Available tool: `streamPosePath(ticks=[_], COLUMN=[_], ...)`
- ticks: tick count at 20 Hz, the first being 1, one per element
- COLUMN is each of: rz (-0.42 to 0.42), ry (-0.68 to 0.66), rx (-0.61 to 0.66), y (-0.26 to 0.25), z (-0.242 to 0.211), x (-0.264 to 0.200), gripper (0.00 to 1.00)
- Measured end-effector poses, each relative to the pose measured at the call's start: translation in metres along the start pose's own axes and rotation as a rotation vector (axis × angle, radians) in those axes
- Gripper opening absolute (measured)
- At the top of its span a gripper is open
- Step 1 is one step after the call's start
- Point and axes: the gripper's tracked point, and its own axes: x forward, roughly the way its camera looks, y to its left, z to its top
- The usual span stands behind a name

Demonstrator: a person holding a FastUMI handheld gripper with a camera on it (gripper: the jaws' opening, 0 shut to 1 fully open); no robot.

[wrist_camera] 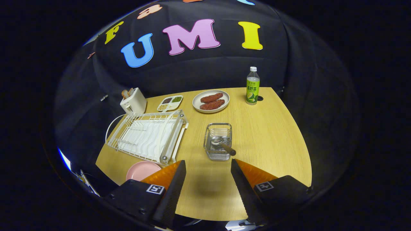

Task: Take the plate from the dish rack, then take the spoon from the basket and place it into the plate.

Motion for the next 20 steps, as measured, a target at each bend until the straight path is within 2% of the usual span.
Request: streamPosePath(ticks=[3,6,11,14,17,19,20], rz=[-0.036,-0.050,-0.080,-0.128,-0.137,-0.104,-0.114], ry=[0.000,0.013,0.055,0.061,0.064,0.059,0.062], rx=[-0.084,-0.097,-0.094,-0.057,-0.008,0.036,0.044], y=[-0.022,-0.029,-0.031,-0.035,-0.035,-0.021,-0.018], z=[0.000,0.002,-0.004,-0.006,-0.008,-0.005,-0.006], x=[0.026,0.051,0.075,0.078,0.077,0.080,0.078], gripper=[0.79,0.71,0.44,0.28,0.28,0.21,0.17])
